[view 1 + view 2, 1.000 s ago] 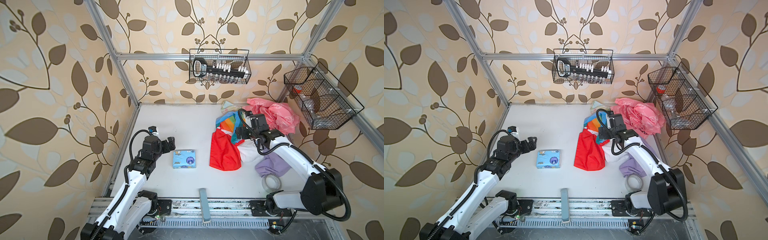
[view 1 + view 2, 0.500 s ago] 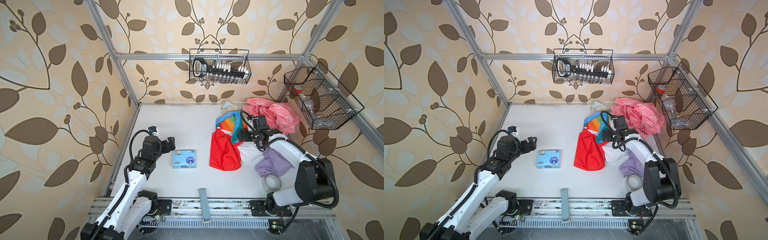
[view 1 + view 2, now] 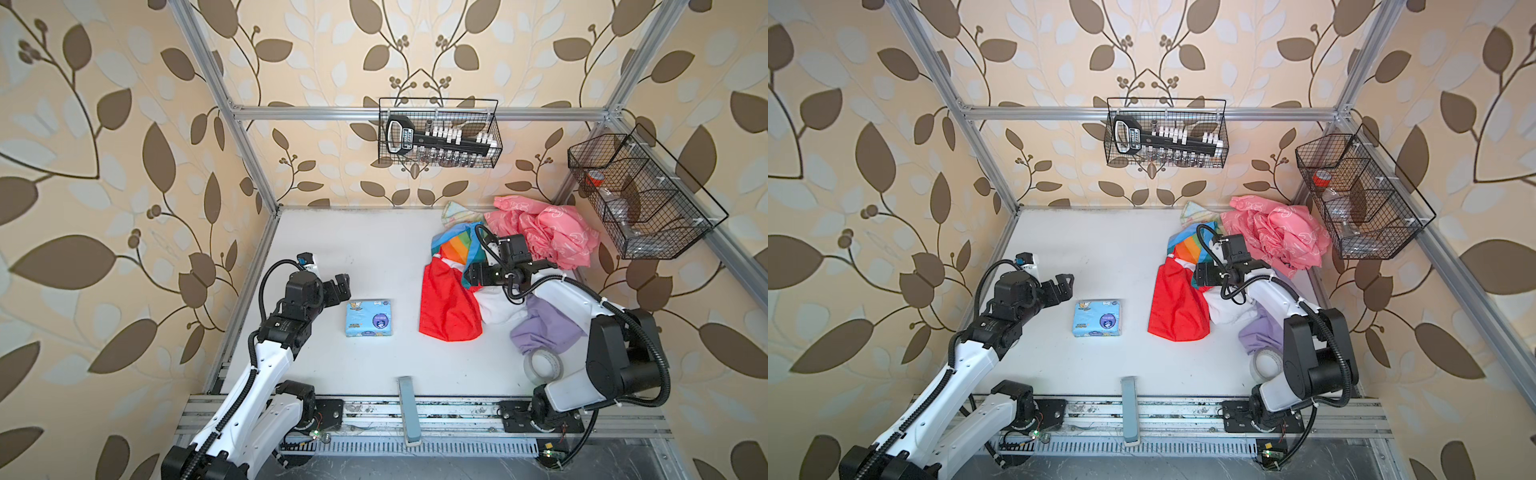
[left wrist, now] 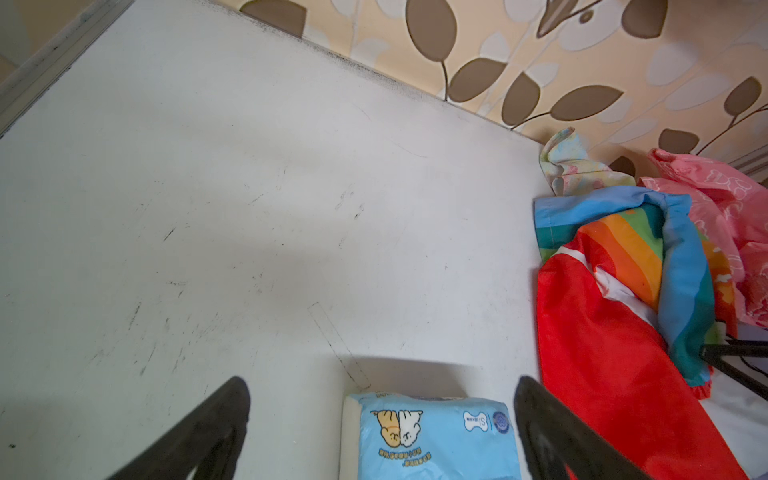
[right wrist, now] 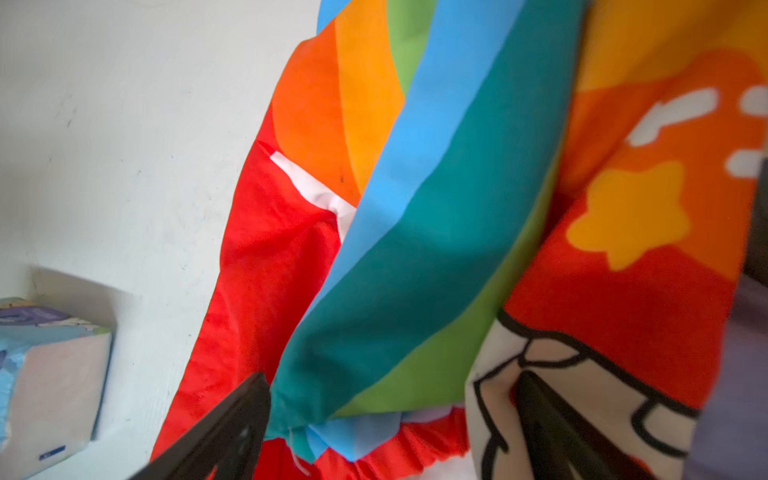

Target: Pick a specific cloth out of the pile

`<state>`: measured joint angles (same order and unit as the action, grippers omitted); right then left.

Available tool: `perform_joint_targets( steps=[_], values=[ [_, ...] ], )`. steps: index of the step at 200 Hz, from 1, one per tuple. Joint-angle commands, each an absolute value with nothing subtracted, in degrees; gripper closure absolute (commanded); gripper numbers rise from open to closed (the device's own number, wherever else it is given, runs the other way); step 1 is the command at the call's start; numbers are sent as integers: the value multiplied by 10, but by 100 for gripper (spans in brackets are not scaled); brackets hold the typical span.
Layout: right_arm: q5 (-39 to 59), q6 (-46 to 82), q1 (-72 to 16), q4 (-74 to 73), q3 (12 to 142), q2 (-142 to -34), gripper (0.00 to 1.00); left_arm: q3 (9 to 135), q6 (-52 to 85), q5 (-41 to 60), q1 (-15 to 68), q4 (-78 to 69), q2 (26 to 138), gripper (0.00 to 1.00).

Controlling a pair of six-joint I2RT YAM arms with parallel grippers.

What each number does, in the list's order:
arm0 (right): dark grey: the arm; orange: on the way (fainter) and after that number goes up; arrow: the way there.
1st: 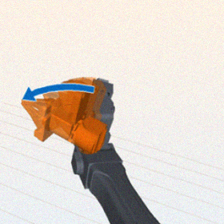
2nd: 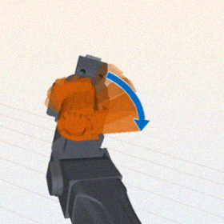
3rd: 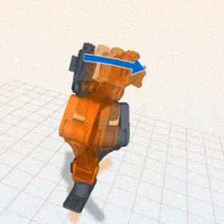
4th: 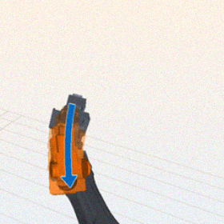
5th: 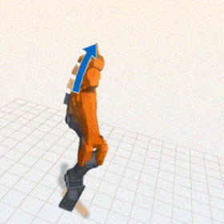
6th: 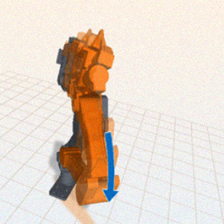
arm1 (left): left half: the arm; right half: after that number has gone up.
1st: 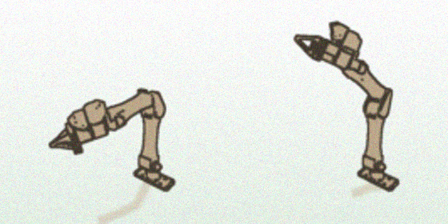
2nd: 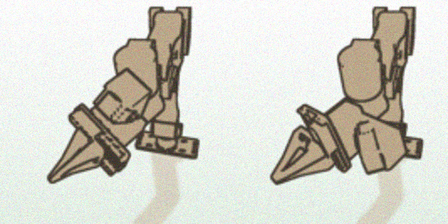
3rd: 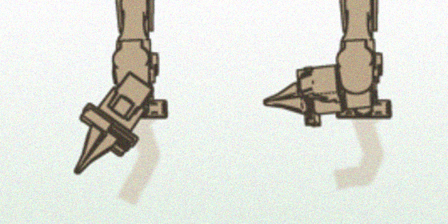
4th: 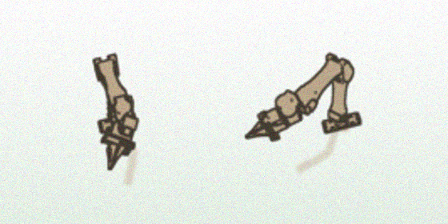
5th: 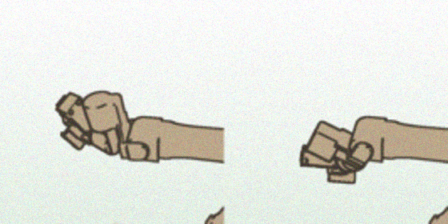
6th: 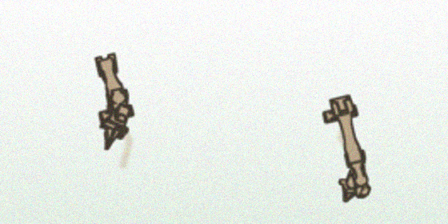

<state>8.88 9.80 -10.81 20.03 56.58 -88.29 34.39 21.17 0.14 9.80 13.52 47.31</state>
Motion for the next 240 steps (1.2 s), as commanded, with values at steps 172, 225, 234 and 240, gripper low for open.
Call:
perform_joint_targets(
  steps=[172, 225, 234, 240],
  values=[
    [5, 104, -162, 227, 622, -817, 100, 339, 202, 4, 101, 117, 463, 1],
    [9, 101, -164, 219, 701, -706, 100, 339, 204, 4, 101, 118, 459, 1],
    [19, 101, -166, 208, 715, -696, 100, 339, 204, 3, 101, 118, 457, 1],
    [27, 102, -165, 197, 723, -691, 100, 339, 205, 2, 101, 119, 456, 1]
  ],
)
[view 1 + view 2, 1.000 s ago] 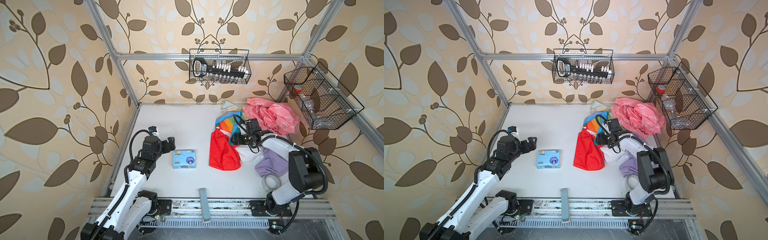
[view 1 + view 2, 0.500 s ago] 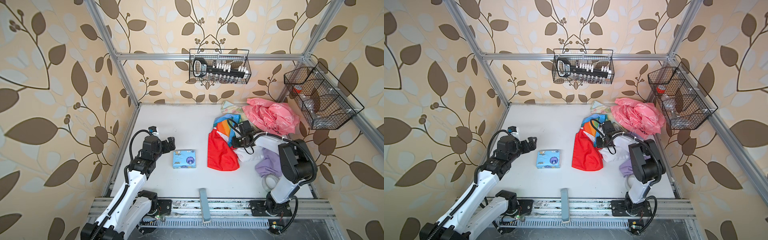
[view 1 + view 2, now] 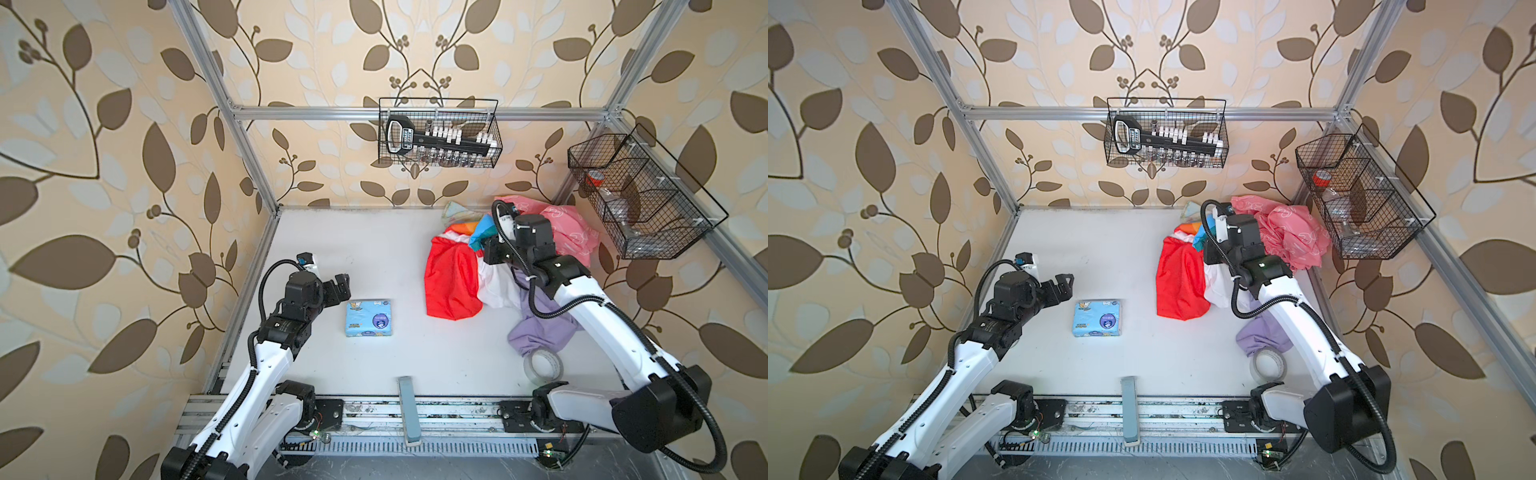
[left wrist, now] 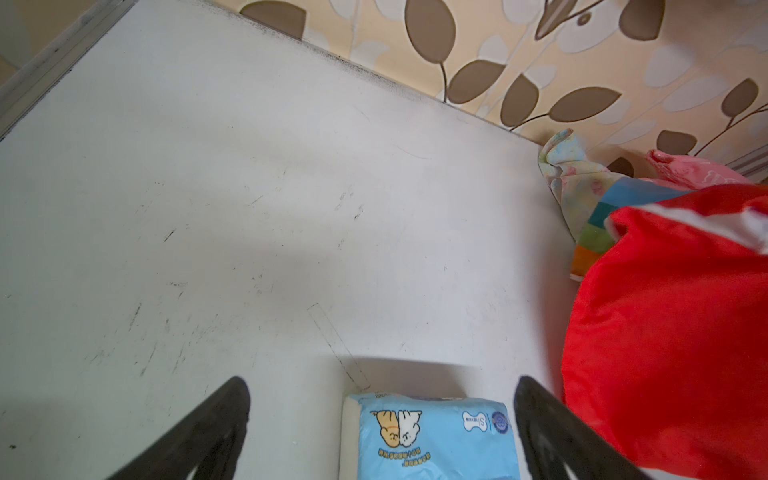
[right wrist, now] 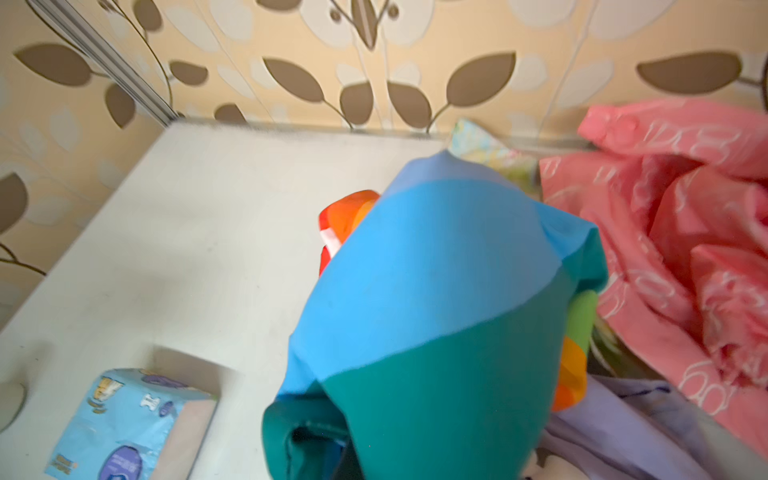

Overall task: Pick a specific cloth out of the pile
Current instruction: 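Lift the rainbow cloth and carry it toward the left gripper's side, then lower the rainbow cloth onto the table near the left gripper and release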

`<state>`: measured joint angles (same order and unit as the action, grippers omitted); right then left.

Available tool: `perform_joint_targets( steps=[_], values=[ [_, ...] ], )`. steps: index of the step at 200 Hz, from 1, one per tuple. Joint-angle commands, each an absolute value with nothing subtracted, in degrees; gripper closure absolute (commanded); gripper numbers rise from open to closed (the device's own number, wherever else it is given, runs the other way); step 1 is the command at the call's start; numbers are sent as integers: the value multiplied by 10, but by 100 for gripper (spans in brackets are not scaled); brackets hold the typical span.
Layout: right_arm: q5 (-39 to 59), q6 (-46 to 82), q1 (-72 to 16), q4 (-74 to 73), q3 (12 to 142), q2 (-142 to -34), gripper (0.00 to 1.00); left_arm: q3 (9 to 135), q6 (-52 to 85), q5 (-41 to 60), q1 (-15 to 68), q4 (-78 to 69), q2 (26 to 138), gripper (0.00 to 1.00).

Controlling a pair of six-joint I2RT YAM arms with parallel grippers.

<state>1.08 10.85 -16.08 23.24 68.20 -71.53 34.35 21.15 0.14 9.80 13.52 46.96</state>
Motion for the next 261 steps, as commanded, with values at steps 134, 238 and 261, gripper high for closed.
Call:
perform_joint_targets(
  steps=[134, 238, 261],
  values=[
    [186, 131, -308, 7, 1036, -877, 100, 343, 223, -42, 112, 135, 410, 1],
    [296, 193, -396, -127, 1384, -1348, 100, 315, 262, -178, 130, 155, 286, 1],
    [340, 239, -396, -196, 1383, -1420, 100, 306, 261, -187, 131, 151, 272, 1]
  ],
)
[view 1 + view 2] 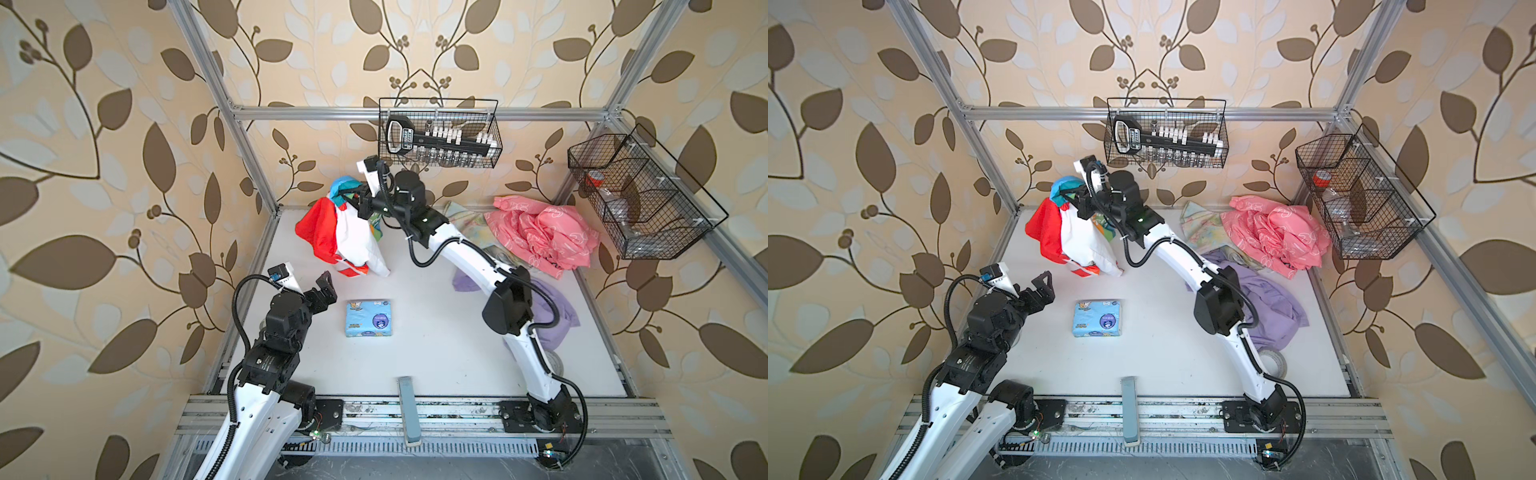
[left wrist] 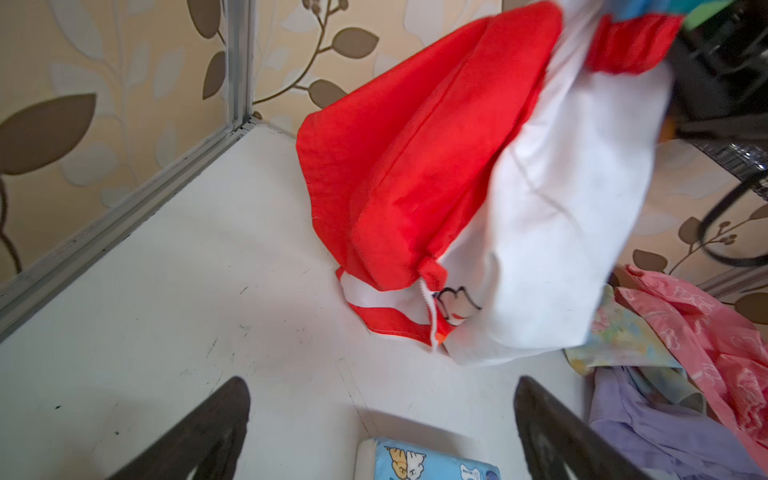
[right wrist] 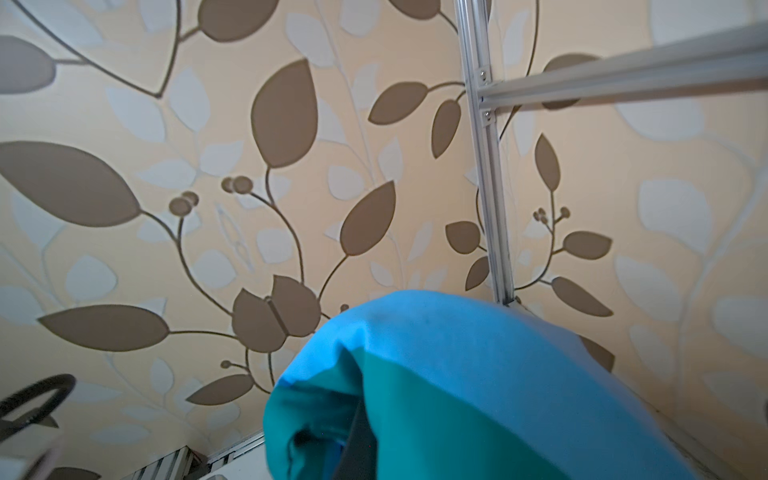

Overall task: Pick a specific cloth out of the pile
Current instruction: 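Lower the rainbow cloth onto the table near the left gripper and release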

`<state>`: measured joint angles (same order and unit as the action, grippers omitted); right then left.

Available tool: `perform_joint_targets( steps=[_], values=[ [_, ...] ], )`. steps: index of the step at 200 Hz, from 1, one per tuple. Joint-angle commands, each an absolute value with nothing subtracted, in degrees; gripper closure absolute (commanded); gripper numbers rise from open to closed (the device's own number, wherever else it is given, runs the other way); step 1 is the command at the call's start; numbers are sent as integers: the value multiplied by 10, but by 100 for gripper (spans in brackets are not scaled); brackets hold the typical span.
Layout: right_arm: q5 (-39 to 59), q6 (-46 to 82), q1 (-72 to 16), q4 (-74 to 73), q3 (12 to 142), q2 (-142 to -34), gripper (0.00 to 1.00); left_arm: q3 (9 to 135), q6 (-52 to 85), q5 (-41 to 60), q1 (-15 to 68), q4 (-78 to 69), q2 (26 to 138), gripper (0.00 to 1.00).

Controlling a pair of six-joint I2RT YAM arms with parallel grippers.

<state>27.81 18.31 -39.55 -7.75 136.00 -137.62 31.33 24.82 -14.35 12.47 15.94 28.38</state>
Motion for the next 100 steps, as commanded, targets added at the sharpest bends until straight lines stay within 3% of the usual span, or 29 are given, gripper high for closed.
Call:
perform_joint_targets(
  steps=[1, 46, 87, 100],
  values=[
    [341, 241, -396, -198, 1382, -1422, 100, 305, 261, -187, 131, 150, 272, 1],
    [387, 267, -395, -195, 1324, -1503, 100, 305, 259, -190, 131, 151, 277, 1],
    [365, 256, -396, -167, 1254, -1528, 100, 305, 258, -190, 131, 151, 280, 1],
    [369, 257, -396, -152, 1263, -1545, 91, 305, 257, -191, 131, 152, 280, 1]
  ],
)
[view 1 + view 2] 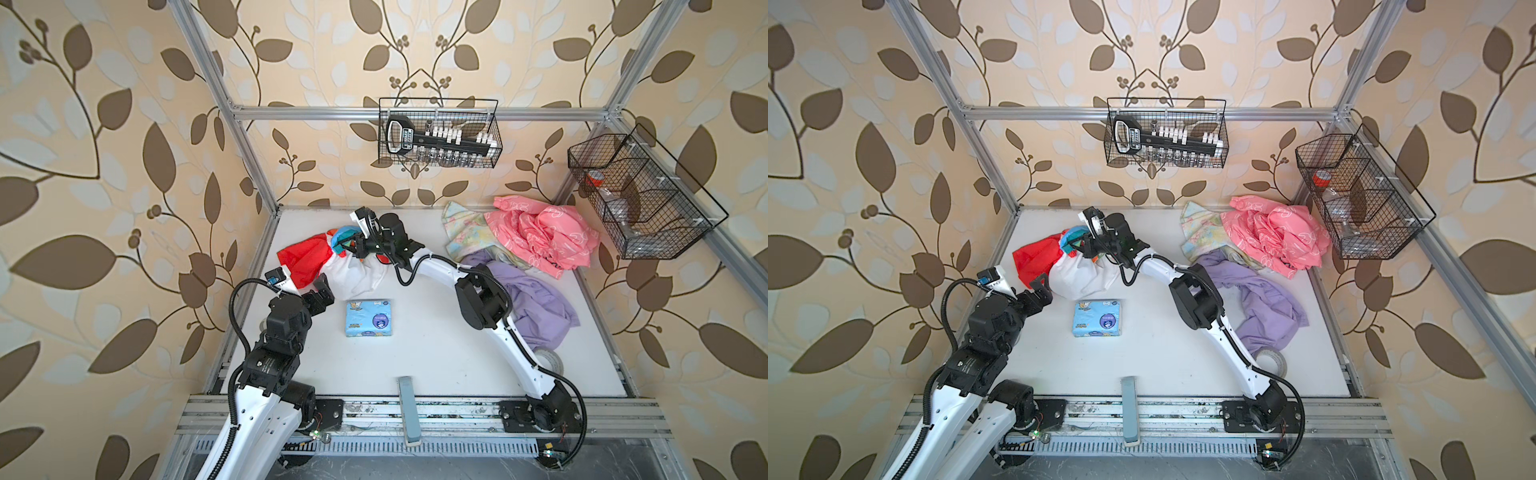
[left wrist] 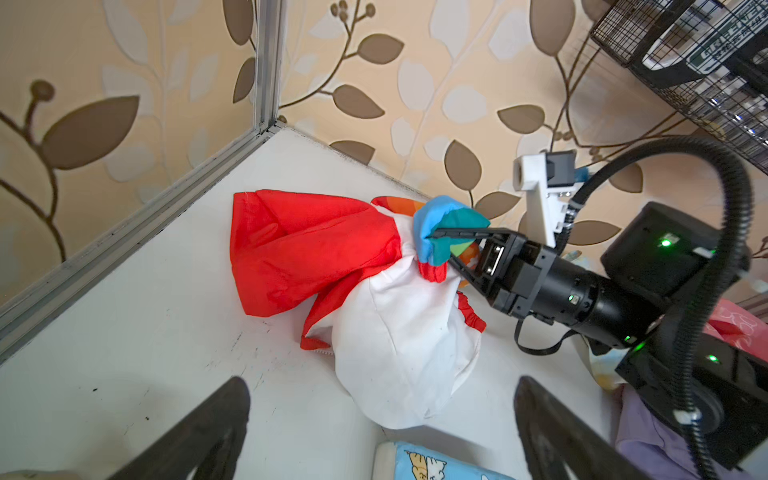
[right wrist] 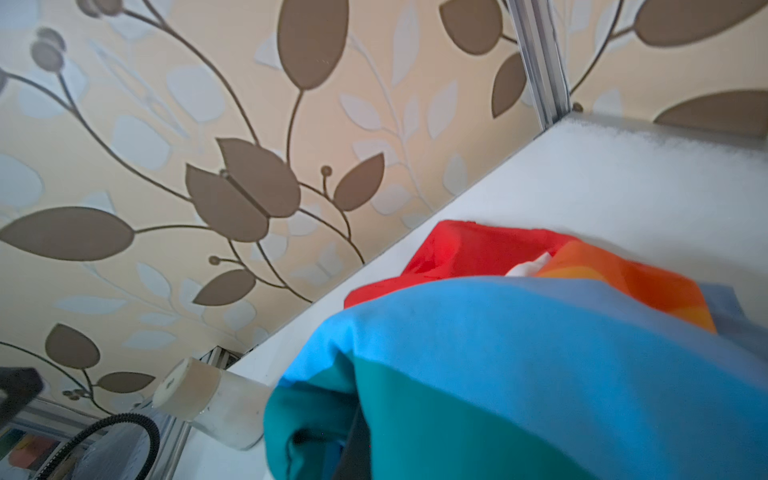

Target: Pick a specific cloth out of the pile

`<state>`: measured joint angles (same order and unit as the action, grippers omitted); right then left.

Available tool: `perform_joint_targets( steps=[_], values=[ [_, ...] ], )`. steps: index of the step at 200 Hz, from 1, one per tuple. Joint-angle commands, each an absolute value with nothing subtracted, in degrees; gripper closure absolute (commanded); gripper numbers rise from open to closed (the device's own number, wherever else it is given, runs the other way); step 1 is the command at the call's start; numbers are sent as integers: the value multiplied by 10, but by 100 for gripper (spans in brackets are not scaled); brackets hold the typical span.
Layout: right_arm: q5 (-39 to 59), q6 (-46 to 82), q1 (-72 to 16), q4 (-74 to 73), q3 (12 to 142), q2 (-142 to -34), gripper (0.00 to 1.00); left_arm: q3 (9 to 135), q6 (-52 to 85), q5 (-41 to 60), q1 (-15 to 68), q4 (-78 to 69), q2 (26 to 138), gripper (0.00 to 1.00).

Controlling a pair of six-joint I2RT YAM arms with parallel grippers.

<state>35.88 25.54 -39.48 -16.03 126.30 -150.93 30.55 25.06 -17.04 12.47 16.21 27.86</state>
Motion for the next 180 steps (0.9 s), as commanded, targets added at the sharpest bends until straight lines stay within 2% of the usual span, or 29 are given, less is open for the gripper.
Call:
perform_joint_targets(
  steps=[1, 13, 27, 40, 54, 87, 120, 153, 180],
  values=[
    [369, 257, -396, -151, 1265, -1547, 90, 305, 257, -191, 131, 152, 280, 1],
    [371, 257, -395, -138, 1277, -1559, 79, 305, 257, -191, 131, 152, 279, 1],
    [368, 253, -396, -128, 1283, -1557, 46, 305, 257, -191, 131, 152, 280, 1],
    [357, 244, -395, -117, 1279, -1539, 21, 305, 257, -191, 132, 152, 280, 1],
    [344, 228, -395, -99, 1269, -1508, 1, 305, 256, -192, 132, 153, 279, 1],
    [288, 180, -395, -45, 1209, -1404, 1, 305, 254, -196, 133, 152, 278, 1],
    [171, 157, -390, 199, 1213, -1316, 1, 305, 256, -206, 134, 155, 277, 1],
    [109, 150, -350, 162, 926, -1094, 0, 298, 249, -226, 136, 146, 288, 1],
    [53, 139, -288, 135, 759, -922, 0, 296, 229, -218, 136, 125, 316, 1]
  ],
)
